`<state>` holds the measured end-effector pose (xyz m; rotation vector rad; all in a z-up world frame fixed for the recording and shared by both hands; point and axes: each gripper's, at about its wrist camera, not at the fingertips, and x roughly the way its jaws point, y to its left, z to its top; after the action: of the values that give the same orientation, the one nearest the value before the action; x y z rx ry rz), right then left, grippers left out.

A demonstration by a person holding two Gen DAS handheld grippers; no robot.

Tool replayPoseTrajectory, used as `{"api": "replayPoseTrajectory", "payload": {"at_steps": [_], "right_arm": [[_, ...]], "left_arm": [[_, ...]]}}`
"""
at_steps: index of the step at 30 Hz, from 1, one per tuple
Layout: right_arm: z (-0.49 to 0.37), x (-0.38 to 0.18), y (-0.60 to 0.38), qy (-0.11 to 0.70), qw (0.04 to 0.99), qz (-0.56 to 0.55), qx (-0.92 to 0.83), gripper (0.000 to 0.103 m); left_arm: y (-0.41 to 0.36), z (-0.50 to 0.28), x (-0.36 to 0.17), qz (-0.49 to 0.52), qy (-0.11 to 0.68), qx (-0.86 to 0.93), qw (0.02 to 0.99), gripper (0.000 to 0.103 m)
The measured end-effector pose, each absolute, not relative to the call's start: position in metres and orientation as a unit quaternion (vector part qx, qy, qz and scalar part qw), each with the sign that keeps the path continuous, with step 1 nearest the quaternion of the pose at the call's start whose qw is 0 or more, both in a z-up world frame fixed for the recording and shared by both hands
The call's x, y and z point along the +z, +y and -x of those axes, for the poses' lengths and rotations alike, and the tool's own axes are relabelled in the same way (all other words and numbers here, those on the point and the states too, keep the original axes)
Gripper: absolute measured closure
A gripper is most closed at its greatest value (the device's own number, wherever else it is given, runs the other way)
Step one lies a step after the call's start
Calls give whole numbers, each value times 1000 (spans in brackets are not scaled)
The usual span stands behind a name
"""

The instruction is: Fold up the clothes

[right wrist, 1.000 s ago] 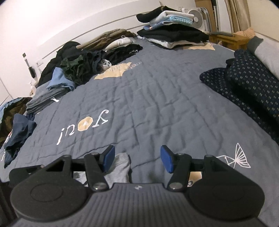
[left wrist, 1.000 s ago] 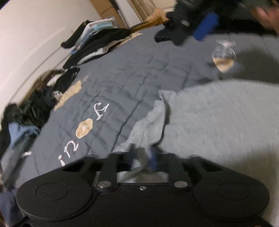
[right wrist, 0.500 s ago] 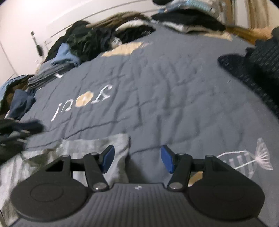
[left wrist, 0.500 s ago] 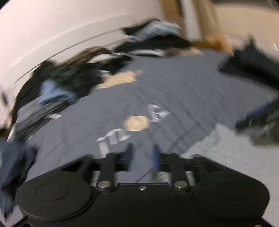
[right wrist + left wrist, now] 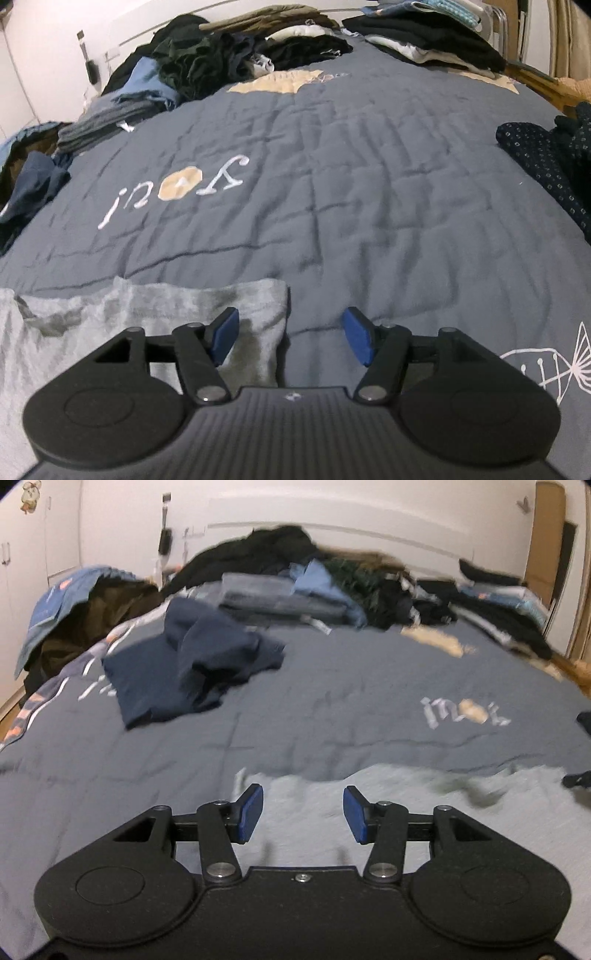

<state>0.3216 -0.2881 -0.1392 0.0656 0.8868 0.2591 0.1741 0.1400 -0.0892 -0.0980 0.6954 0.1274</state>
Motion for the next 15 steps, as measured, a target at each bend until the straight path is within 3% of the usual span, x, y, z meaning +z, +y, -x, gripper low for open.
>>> {"api": "replayPoseTrajectory", "payload": {"at_steps": [8,13,15], "right_arm": [[-327,-148,-278,425,897,-17,120,32],[-330,-151,-280,420,900,-29,118,32],[-331,-152,-281,416,901,-44,115,36]], "left_arm": [[177,-208,-127,46,381,79,920,55],[188,-218,-137,60,377,59,923,55],[189,-223,-143,66,385,51,919,56]]}}
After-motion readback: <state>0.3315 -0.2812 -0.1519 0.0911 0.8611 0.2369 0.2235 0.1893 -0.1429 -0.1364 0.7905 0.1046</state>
